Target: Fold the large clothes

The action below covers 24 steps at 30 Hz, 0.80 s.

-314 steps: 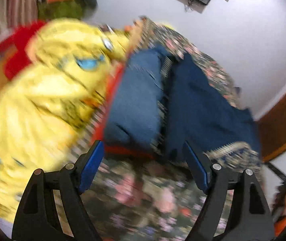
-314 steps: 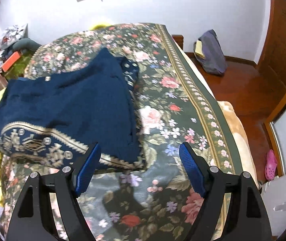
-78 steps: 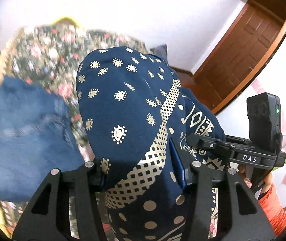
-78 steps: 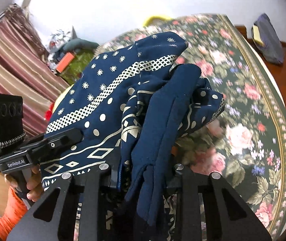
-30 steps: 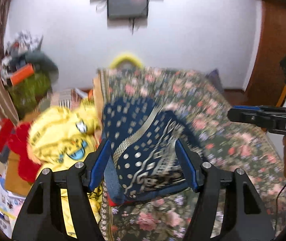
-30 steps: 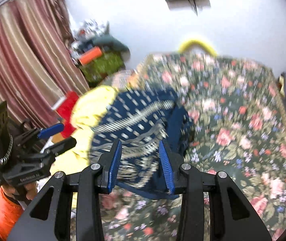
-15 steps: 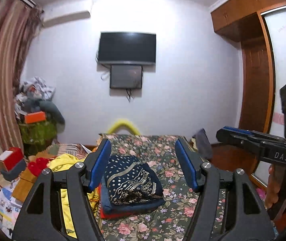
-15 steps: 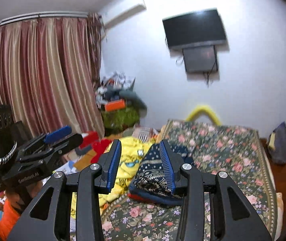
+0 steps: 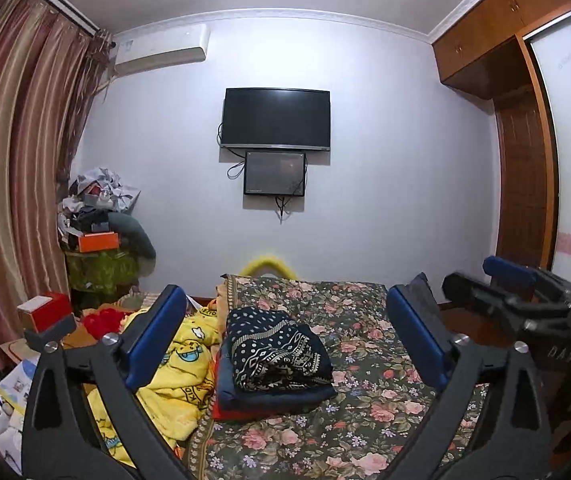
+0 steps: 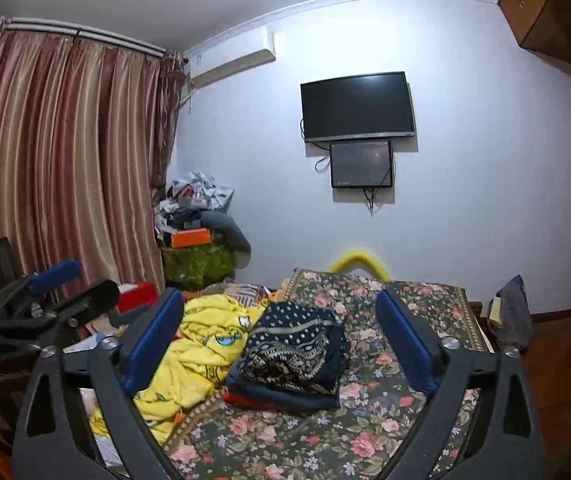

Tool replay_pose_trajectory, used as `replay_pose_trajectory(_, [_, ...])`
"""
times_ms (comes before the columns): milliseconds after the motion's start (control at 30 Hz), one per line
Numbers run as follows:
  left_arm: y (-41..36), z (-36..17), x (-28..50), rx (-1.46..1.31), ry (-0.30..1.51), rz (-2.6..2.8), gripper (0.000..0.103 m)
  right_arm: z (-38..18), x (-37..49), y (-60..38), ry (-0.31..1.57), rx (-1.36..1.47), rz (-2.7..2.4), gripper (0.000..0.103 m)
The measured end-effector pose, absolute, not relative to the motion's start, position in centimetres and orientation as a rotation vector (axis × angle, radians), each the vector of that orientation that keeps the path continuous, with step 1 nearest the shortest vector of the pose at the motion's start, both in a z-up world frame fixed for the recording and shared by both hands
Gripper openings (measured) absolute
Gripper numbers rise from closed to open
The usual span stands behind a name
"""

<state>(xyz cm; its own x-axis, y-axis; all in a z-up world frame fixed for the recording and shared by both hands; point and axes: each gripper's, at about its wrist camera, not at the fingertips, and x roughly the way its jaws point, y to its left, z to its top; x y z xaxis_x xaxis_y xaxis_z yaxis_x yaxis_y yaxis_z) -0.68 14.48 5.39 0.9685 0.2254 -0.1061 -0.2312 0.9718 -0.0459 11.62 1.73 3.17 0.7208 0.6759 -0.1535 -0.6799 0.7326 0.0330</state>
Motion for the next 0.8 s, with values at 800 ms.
replay_pose_trajectory(800, [15.0, 3.1, 0.2, -0.060, 0.153, 0.261, 0.102, 2.1, 11.3, 0.4, 0.230, 0.013, 0.743, 0.103])
